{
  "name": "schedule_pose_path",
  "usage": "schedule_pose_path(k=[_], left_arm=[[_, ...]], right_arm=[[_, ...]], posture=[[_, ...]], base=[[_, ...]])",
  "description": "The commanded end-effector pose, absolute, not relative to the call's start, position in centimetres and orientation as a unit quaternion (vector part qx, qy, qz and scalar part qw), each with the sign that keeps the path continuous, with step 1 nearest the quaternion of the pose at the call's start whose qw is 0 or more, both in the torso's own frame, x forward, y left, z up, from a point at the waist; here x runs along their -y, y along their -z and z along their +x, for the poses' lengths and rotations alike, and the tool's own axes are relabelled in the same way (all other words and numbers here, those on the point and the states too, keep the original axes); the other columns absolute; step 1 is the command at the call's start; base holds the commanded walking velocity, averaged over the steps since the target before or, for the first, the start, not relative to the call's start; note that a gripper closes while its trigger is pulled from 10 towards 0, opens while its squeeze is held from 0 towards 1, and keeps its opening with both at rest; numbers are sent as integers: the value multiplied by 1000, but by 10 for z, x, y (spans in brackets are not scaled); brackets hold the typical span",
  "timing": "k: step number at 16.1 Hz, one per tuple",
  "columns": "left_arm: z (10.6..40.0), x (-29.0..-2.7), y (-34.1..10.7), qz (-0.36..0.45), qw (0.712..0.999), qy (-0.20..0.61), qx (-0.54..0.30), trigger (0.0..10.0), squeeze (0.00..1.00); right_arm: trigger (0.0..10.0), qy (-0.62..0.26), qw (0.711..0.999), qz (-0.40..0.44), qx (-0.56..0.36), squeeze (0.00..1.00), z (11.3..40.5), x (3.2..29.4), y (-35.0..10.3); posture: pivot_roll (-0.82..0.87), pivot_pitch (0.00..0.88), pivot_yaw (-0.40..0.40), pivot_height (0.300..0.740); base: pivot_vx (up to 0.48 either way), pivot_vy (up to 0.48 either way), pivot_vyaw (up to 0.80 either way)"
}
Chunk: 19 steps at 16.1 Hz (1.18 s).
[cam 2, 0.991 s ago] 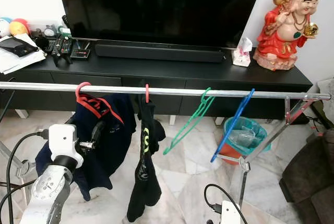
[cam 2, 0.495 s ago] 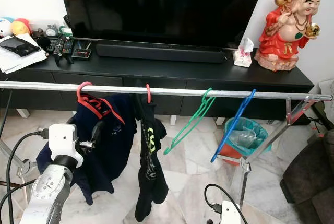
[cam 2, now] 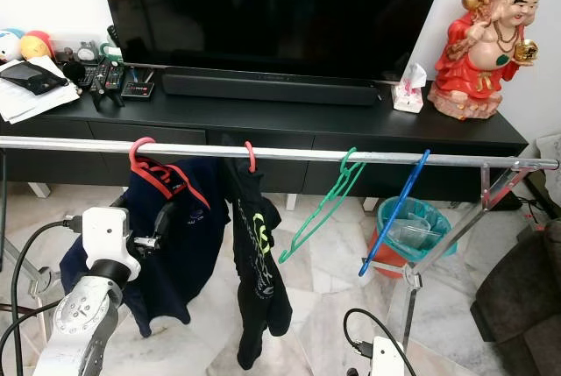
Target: Hang hanger
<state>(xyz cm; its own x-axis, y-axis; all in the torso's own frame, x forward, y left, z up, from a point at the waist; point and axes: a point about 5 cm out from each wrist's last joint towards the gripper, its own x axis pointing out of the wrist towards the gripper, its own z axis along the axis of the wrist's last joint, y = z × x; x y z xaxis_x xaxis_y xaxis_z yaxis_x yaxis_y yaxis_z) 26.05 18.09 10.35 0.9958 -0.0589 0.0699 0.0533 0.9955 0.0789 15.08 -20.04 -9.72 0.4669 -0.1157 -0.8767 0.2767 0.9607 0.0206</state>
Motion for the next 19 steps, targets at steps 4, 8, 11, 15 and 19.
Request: schedule_pose_path(k=[4,8,11,15,19], left_arm=[[263,-177,-106,46,997,37,38,10000,0],[265,-175,-108,39,998,36,41,10000,0],[264,-171,-102,34,998,45,30,10000,0],[264,-172,-103,33,998,45,30,10000,0],[259,-175,-96,34,999,37,18,10000,0]], right_arm=[[10000,123,853,84,-500,0,150,203,97],[10000,128,856,86,-493,0,154,204,95],[10000,138,856,93,-490,0,153,203,96],[10000,135,856,95,-490,0,152,203,96],[10000,138,856,97,-489,0,151,203,96]], posture=[[366,0,-119,736],[271,0,-123,736],[249,0,-106,736],[246,5,-103,736],[232,0,-98,736]], base=[[0,0,0],[0,0,0],[0,0,0],[0,0,0],[0,0,0]])
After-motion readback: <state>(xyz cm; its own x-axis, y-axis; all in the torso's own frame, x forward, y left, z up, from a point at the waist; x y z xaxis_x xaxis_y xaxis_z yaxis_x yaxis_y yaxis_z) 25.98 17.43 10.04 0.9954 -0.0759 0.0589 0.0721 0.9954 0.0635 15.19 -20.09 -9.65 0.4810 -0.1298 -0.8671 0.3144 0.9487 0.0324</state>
